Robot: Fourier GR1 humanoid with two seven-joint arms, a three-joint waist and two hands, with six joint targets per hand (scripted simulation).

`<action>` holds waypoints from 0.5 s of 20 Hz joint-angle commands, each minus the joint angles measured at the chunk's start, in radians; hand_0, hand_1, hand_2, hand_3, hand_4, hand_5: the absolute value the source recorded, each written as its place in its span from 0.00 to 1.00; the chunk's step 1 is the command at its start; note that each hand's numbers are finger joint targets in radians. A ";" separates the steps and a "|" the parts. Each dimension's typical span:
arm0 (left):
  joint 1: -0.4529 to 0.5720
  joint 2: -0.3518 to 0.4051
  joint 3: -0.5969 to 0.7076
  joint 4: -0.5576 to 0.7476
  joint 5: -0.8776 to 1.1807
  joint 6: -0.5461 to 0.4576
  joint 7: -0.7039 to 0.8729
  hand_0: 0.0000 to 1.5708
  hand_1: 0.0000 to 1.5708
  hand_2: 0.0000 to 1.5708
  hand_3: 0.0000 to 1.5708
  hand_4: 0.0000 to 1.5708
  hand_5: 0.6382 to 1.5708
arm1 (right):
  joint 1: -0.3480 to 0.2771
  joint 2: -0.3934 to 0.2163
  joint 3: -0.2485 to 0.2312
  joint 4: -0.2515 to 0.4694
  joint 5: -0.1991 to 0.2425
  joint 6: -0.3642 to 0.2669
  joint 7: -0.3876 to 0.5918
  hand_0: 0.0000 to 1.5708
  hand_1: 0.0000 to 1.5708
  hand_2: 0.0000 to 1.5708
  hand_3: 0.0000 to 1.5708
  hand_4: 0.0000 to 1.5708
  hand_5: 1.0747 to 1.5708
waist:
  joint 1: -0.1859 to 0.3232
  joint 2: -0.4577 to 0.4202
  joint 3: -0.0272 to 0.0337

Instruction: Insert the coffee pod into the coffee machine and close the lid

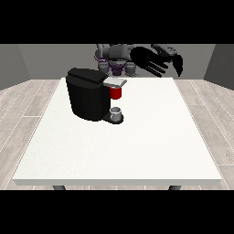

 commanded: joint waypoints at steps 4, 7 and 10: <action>-0.038 -0.043 -0.045 -0.053 0.007 0.001 0.065 0.00 0.00 0.00 0.00 0.22 1.00 | -0.113 0.072 0.010 0.104 -0.011 -0.018 -0.092 0.00 0.00 0.00 0.00 0.03 1.00 | 0.042 0.020 -0.0134; -0.051 -0.049 -0.036 -0.017 -0.026 0.046 0.034 0.00 0.00 0.00 0.00 0.21 1.00 | -0.163 0.117 0.031 0.112 -0.017 -0.018 -0.101 0.00 0.00 0.00 0.00 0.06 1.00 | -0.019 0.035 -0.0138; 0.038 -0.022 -0.064 -0.078 -0.017 -0.012 0.006 0.00 0.00 0.00 0.00 0.16 1.00 | -0.130 0.090 -0.008 0.155 -0.026 -0.025 -0.199 0.00 0.00 0.00 0.00 0.00 1.00 | 0.011 0.024 -0.0135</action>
